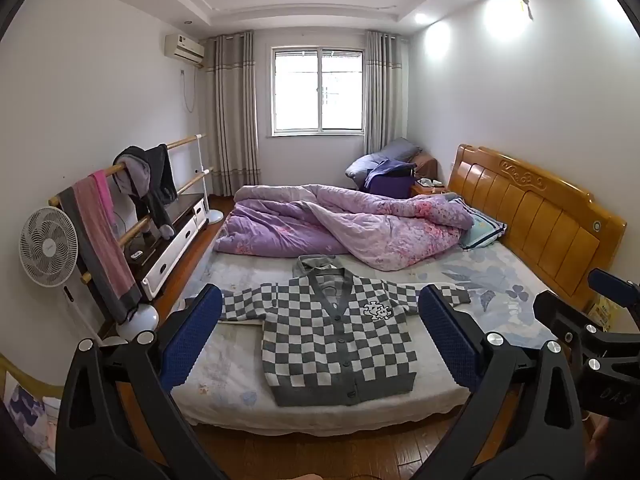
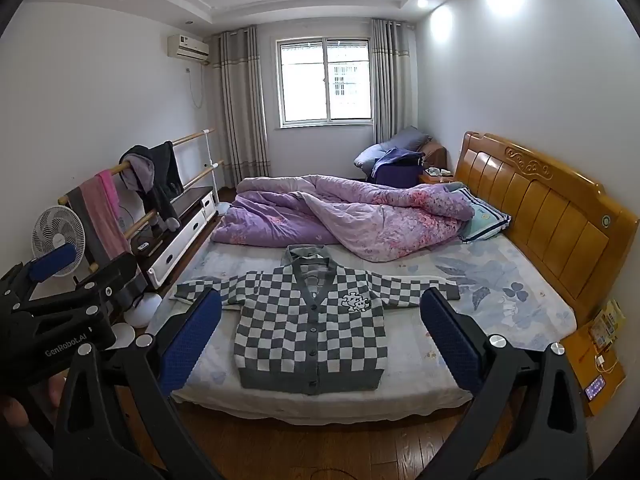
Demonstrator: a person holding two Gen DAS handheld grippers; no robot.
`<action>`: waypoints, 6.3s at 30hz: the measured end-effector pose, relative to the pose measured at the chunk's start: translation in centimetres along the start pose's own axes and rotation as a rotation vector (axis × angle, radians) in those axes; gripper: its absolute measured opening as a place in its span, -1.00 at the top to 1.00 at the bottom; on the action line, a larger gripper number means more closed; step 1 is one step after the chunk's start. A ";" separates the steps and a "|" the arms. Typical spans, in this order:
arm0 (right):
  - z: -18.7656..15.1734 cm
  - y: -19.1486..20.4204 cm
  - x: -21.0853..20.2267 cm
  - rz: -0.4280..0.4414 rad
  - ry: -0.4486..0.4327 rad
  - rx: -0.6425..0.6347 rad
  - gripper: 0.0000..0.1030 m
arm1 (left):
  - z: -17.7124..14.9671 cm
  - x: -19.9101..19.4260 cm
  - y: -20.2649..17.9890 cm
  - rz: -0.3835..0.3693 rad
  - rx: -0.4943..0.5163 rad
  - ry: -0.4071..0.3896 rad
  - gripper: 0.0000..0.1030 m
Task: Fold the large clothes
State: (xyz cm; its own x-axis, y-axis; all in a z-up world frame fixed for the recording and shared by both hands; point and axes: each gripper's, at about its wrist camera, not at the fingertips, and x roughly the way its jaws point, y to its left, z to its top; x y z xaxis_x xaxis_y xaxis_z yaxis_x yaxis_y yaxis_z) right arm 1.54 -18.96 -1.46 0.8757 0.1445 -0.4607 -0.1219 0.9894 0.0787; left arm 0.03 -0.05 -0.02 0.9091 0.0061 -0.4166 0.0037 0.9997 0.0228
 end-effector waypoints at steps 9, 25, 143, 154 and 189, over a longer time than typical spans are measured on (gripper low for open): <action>0.0 0.0 -0.1 -0.004 -0.006 0.000 -0.86 | 0.0 -0.3 0.1 -0.008 0.003 0.004 -0.91; 0.8 -0.3 0.0 -0.009 -0.009 0.003 -0.86 | 0.2 0.1 0.2 -0.009 0.000 0.008 -0.91; 2.1 3.2 28.9 0.085 0.186 -0.039 -0.86 | -2.5 31.4 8.4 0.067 -0.056 0.313 -0.91; 0.9 5.7 44.6 0.040 0.319 -0.055 -0.86 | -6.4 46.7 18.4 0.029 -0.271 0.488 -0.91; -16.8 21.6 90.0 0.145 0.774 -0.012 0.28 | -32.5 84.2 61.9 0.312 -0.856 0.626 0.21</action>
State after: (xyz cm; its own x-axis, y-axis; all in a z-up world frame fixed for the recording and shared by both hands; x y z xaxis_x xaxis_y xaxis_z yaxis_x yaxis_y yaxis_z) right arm 69.84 15.61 -56.04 0.2771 0.2356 -0.9315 -0.2187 0.9595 0.1777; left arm 63.26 63.03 -63.24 0.4470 0.0293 -0.8941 -0.6984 0.6359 -0.3283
